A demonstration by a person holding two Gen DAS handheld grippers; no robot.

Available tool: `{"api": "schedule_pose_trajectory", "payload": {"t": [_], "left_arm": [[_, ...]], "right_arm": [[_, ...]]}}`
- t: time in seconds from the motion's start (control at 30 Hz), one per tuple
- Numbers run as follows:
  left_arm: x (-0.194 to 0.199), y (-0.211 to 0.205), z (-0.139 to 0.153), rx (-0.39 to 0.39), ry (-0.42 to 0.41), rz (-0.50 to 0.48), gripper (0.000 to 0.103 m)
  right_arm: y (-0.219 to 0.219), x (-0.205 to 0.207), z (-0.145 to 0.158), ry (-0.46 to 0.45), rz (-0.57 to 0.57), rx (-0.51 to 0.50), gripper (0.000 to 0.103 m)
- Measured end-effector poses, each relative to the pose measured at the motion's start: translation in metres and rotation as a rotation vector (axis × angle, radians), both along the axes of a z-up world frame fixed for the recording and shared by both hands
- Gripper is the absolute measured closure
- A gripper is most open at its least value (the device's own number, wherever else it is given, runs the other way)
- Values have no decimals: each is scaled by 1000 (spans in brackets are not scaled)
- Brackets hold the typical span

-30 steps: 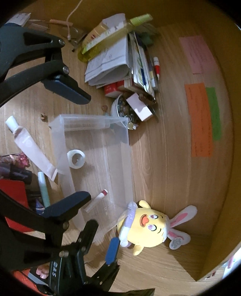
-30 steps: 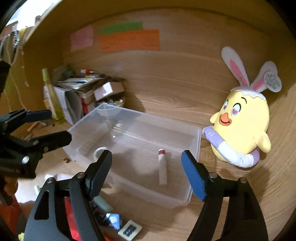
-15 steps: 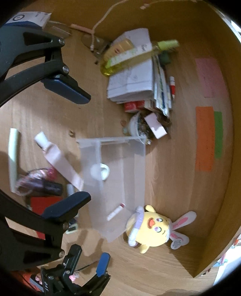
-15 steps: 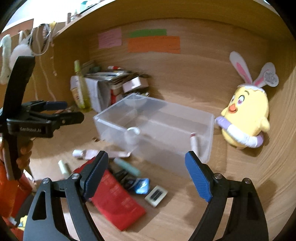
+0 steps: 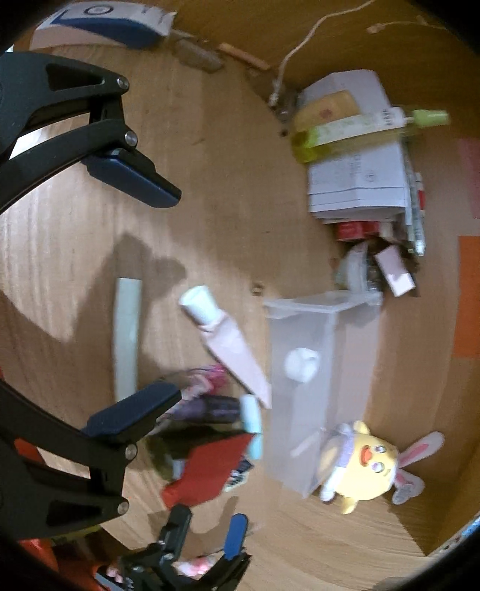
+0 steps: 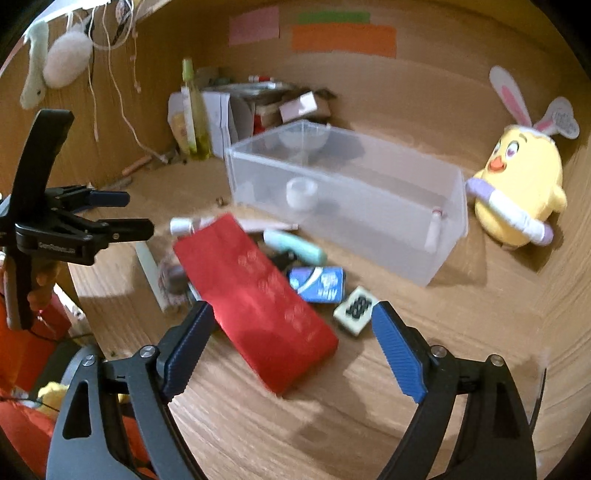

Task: Organize objects
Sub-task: 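Move the left tool to the white-green tube and grasp it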

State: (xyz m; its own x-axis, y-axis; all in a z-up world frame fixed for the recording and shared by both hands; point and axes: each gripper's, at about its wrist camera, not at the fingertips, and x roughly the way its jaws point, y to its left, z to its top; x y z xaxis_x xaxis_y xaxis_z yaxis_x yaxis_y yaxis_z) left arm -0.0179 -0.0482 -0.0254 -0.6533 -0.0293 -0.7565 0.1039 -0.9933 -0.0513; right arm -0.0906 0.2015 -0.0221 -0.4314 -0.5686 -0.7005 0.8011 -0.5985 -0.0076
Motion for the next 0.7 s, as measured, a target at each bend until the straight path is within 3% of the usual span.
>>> {"api": "schedule_pose_trajectory", "payload": {"t": [0.3, 0.47, 0.7], "left_arm": [[15, 9, -12, -43, -16, -116, 6], [4, 18, -21, -96, -68, -176, 6], [-13, 30, -24, -138, -78, -279, 6]], "right_arm": [[-7, -6, -11, -26, 41, 50, 17], [-14, -13, -14, -51, 71, 68, 16], [-24, -24, -23, -92, 94, 91, 16]]}}
